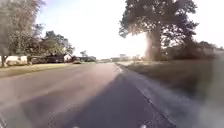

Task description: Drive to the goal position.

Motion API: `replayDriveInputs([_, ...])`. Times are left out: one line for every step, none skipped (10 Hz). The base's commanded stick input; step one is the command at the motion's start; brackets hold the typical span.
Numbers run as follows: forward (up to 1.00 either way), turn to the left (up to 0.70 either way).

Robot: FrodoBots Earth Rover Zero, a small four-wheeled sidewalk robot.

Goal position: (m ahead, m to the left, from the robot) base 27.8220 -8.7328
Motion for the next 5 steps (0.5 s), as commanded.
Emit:
replayDriveInputs([1.0, 0.0])
replayDriveInputs([1.0, 0.0])
replayDriveInputs([1.0, 0.0])
replayDriveInputs([1.0, 0.0])
replayDriveInputs([1.0, 0.0])
